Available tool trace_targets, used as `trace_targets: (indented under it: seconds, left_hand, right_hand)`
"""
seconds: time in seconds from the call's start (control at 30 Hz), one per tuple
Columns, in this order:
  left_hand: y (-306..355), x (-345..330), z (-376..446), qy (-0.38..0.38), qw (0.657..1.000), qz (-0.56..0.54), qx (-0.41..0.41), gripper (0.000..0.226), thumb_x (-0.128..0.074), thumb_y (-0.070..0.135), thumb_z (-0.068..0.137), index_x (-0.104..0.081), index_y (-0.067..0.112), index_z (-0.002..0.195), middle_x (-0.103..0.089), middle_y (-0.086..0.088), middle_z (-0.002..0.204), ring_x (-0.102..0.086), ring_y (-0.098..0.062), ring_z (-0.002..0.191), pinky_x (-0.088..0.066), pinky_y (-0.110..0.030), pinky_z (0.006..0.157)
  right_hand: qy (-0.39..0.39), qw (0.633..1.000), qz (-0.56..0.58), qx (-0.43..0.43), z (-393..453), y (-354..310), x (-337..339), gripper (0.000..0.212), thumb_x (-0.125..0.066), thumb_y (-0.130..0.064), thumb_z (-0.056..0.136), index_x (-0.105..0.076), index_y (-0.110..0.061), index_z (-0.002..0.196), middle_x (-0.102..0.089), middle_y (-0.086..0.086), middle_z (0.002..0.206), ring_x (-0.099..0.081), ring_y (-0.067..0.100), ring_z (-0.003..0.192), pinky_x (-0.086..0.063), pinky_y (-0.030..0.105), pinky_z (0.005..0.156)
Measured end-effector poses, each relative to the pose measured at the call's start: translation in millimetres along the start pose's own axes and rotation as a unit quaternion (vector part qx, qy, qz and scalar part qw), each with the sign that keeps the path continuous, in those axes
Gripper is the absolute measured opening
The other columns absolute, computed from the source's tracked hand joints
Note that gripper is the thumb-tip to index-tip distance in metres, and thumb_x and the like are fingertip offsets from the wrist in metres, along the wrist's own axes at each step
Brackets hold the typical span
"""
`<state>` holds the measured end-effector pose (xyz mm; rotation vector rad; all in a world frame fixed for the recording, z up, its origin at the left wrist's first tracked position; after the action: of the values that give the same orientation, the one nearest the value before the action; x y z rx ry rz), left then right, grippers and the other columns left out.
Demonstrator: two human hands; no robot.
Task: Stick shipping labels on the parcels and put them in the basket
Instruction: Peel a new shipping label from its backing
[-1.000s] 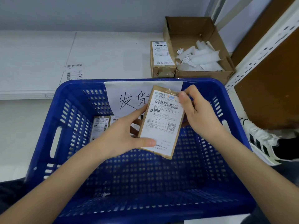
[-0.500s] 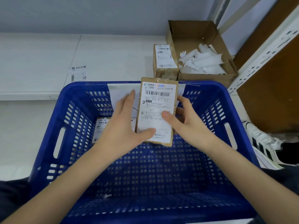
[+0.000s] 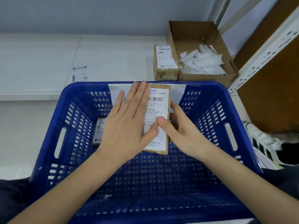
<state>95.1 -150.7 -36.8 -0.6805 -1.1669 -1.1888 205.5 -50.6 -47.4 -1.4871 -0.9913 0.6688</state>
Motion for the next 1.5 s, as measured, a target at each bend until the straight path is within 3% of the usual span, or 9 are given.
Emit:
trace_targets:
  seconds: [0.27, 0.37, 0.43, 0.53, 0.7, 1.0, 1.2, 1.37, 1.5]
  left_hand:
    - [-17, -16, -4, -0.100, 0.979, -0.104, 0.145, 0.095, -0.006, 0.076, 0.080, 0.008, 0.016, 0.153, 0.008, -0.001, 0.161, 0.012, -0.008, 0.145, 0.003, -0.028, 0.119]
    - [-15, -14, -7, -0.104, 0.959, -0.206, 0.163, 0.094, -0.026, 0.076, 0.086, 0.001, 0.018, 0.155, -0.004, 0.003, 0.162, -0.011, -0.010, 0.147, -0.021, -0.035, 0.119]
    - [-10, -6, -4, -0.085, 0.957, -0.227, 0.161, 0.090, -0.044, 0.060, 0.089, 0.003, 0.020, 0.154, -0.014, 0.006, 0.160, -0.033, -0.010, 0.137, -0.043, -0.029, 0.100]
    - [-2, 0, 4, -0.098, 0.966, -0.196, 0.139, 0.096, -0.057, 0.051, 0.084, 0.005, 0.026, 0.153, -0.024, 0.009, 0.152, -0.048, -0.009, 0.119, -0.043, -0.022, 0.075]
    - [7, -9, 8, -0.076, 0.930, -0.305, 0.190, 0.109, -0.077, 0.043, 0.072, -0.002, 0.038, 0.151, -0.035, 0.009, 0.144, -0.042, -0.007, 0.125, -0.037, -0.023, 0.084]
    - [-10, -26, 12, -0.143, 0.923, -0.221, 0.280, 0.132, -0.076, 0.061, 0.065, 0.014, 0.019, 0.151, -0.029, -0.003, 0.148, -0.042, -0.020, 0.130, -0.042, -0.036, 0.084]
    - [-38, -31, 30, -0.120, 0.924, -0.177, 0.317, 0.123, -0.077, 0.063, 0.062, -0.002, 0.018, 0.150, -0.043, -0.004, 0.134, -0.053, -0.024, 0.116, -0.044, -0.038, 0.082]
    - [-72, -19, 65, -0.055, 0.944, -0.095, 0.311, 0.125, -0.076, 0.067, 0.061, -0.005, 0.017, 0.150, -0.047, -0.008, 0.128, -0.056, -0.028, 0.109, -0.041, -0.037, 0.072]
    - [-99, -16, 89, -0.034, 0.949, -0.071, 0.304, 0.120, -0.075, 0.068, 0.061, -0.010, 0.019, 0.149, -0.050, -0.009, 0.122, -0.057, -0.029, 0.105, -0.049, -0.040, 0.076]
  right_hand:
    - [0.008, 1.000, -0.007, -0.016, 0, 5, 7, 0.042, -0.048, -0.021, 0.097, -0.024, -0.042, 0.124, -0.056, -0.022, 0.108, -0.061, -0.008, 0.095, -0.054, 0.015, 0.074]
    - [0.023, 1.000, 0.004, -0.016, 2, 5, 10, 0.044, -0.050, -0.020, 0.095, -0.026, -0.042, 0.123, -0.058, -0.017, 0.108, -0.063, -0.009, 0.089, -0.054, 0.016, 0.069]
    - [0.043, 0.999, 0.009, -0.021, 4, 8, 11, 0.046, -0.053, -0.024, 0.094, -0.028, -0.038, 0.131, -0.061, -0.009, 0.112, -0.065, -0.001, 0.094, -0.057, 0.023, 0.071]
    - [0.082, 0.996, 0.003, -0.025, 10, 14, 13, 0.052, -0.057, -0.030, 0.092, -0.031, -0.034, 0.138, -0.062, -0.002, 0.118, -0.064, 0.012, 0.103, -0.058, 0.035, 0.081]
    - [0.118, 0.992, 0.002, -0.040, 15, 17, 15, 0.055, -0.060, -0.026, 0.092, -0.033, -0.030, 0.139, -0.058, -0.002, 0.120, -0.060, 0.014, 0.108, -0.057, 0.035, 0.083]
    - [0.096, 0.990, 0.006, -0.104, 28, 23, -9, 0.062, -0.060, -0.030, 0.093, -0.028, -0.021, 0.145, -0.056, 0.000, 0.125, -0.064, 0.012, 0.096, -0.056, 0.024, 0.064]
    - [0.098, 0.986, 0.029, -0.128, 53, 16, -11, 0.045, -0.050, -0.034, 0.097, -0.039, -0.019, 0.138, -0.054, -0.001, 0.126, -0.060, 0.017, 0.107, -0.053, 0.044, 0.091]
    - [0.204, 0.977, -0.054, -0.040, 94, -13, 15, 0.019, -0.047, -0.024, 0.097, -0.049, -0.013, 0.112, -0.054, -0.002, 0.104, -0.059, 0.015, 0.090, -0.053, 0.032, 0.073]
    - [0.218, 0.956, -0.197, -0.008, 129, -36, 36, 0.031, -0.051, -0.027, 0.094, -0.047, -0.014, 0.123, -0.055, -0.003, 0.106, -0.057, 0.017, 0.100, -0.051, 0.038, 0.087]
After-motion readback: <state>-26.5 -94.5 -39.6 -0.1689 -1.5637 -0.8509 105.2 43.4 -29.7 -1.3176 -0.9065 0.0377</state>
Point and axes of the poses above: each hand's wrist, its own z-axis towards the middle knuckle, its own x-axis out of the back of the hand, y = z × x, the point moved 3 cm from there along z, towards the middle knuckle
